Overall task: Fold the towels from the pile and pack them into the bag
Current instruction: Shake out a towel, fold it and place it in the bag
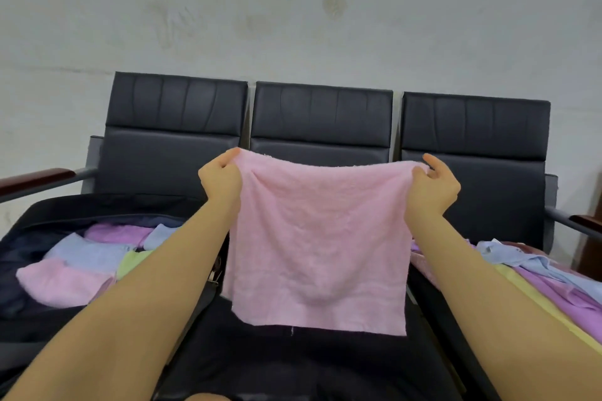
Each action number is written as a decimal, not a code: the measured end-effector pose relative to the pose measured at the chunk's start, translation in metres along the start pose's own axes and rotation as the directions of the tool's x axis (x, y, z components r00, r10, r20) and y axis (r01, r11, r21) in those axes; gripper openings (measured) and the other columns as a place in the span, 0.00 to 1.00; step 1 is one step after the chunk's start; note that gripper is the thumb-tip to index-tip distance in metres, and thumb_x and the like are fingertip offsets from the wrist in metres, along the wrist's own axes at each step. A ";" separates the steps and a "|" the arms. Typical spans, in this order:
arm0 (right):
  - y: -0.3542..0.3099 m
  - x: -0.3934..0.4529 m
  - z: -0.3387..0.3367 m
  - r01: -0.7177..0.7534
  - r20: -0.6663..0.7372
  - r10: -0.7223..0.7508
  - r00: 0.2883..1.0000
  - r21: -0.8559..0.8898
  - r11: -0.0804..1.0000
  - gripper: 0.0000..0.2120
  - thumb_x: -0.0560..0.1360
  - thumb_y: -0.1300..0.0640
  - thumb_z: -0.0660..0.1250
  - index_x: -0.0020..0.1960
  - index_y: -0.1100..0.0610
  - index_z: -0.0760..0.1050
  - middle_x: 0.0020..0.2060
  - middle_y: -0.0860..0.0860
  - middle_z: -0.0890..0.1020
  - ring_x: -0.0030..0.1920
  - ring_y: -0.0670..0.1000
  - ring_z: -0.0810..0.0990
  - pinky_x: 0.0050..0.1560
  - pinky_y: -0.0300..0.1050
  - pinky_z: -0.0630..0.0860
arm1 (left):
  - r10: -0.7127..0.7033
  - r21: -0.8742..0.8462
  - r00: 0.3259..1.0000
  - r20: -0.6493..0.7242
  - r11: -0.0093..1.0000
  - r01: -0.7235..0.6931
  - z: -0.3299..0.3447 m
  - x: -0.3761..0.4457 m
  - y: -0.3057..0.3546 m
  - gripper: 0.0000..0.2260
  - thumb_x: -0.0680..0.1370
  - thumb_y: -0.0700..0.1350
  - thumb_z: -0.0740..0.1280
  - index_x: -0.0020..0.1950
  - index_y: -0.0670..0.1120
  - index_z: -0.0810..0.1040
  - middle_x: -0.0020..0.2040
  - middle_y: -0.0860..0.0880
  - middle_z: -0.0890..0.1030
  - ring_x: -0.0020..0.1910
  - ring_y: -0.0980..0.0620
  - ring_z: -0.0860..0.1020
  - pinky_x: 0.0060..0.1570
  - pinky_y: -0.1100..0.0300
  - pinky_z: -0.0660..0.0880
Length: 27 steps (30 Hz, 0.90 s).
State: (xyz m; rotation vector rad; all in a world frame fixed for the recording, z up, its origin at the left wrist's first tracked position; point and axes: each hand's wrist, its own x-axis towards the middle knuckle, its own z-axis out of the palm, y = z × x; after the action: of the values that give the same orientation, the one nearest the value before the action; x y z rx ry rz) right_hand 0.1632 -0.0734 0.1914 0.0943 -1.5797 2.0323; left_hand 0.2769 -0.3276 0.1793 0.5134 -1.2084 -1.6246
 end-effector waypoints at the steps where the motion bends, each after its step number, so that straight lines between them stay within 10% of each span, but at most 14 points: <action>1: -0.005 0.001 0.001 0.000 0.004 0.000 1.000 0.023 1.000 0.17 0.76 0.69 0.61 0.61 0.57 0.79 0.51 0.52 0.80 0.52 0.48 0.77 0.59 0.41 0.74 | 0.040 0.022 0.999 0.009 0.999 -0.040 0.002 -0.001 0.008 0.19 0.74 0.30 0.59 0.56 0.46 0.82 0.57 0.48 0.81 0.50 0.50 0.79 0.54 0.58 0.77; 7: -0.027 0.002 -0.001 -0.005 0.054 -0.002 0.999 0.123 0.992 0.16 0.76 0.69 0.59 0.56 0.58 0.82 0.45 0.48 0.81 0.42 0.43 0.78 0.45 0.31 0.72 | 0.170 0.143 0.984 0.045 0.974 -0.175 0.008 0.000 0.043 0.19 0.74 0.31 0.62 0.65 0.36 0.74 0.66 0.39 0.75 0.65 0.43 0.74 0.66 0.52 0.70; 11: -0.031 0.000 -0.006 0.000 0.060 -0.008 0.998 0.128 0.992 0.16 0.76 0.69 0.61 0.60 0.59 0.79 0.52 0.49 0.81 0.49 0.44 0.79 0.46 0.28 0.71 | 0.203 0.452 0.960 0.192 0.850 -0.270 0.007 0.000 0.051 0.23 0.75 0.29 0.58 0.70 0.41 0.71 0.68 0.45 0.73 0.62 0.46 0.74 0.52 0.62 0.69; 15: -0.024 -0.003 -0.013 0.035 0.091 -0.033 0.995 -0.019 0.999 0.19 0.78 0.67 0.60 0.68 0.60 0.73 0.65 0.54 0.76 0.65 0.53 0.74 0.57 0.35 0.66 | 0.268 0.606 0.921 0.282 0.695 -0.387 0.005 0.000 0.045 0.14 0.73 0.28 0.55 0.38 0.45 0.72 0.35 0.48 0.69 0.33 0.50 0.66 0.32 0.63 0.60; 21: -0.002 -0.001 -0.024 0.094 0.134 -0.059 0.989 -0.274 0.957 0.13 0.78 0.66 0.60 0.59 0.62 0.78 0.56 0.58 0.80 0.55 0.57 0.78 0.53 0.46 0.72 | 0.311 0.704 0.905 0.289 0.572 -0.421 -0.004 -0.002 0.031 0.10 0.79 0.37 0.59 0.51 0.39 0.79 0.49 0.43 0.79 0.46 0.45 0.75 0.46 0.53 0.71; 27: 0.011 -0.005 -0.026 0.162 0.108 -0.126 0.986 -0.451 0.878 0.08 0.78 0.61 0.63 0.51 0.59 0.81 0.55 0.57 0.75 0.57 0.60 0.72 0.55 0.55 0.73 | 0.260 0.768 0.922 0.286 0.513 -0.383 -0.010 0.000 0.017 0.07 0.81 0.45 0.61 0.49 0.42 0.74 0.53 0.48 0.67 0.40 0.48 0.71 0.40 0.53 0.67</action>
State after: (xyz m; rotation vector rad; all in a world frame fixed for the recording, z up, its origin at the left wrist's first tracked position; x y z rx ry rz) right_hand 0.1692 -0.0536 0.1722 0.1070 -1.9958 1.5106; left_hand 0.2925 -0.3324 0.1909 0.6885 -2.0322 -0.6877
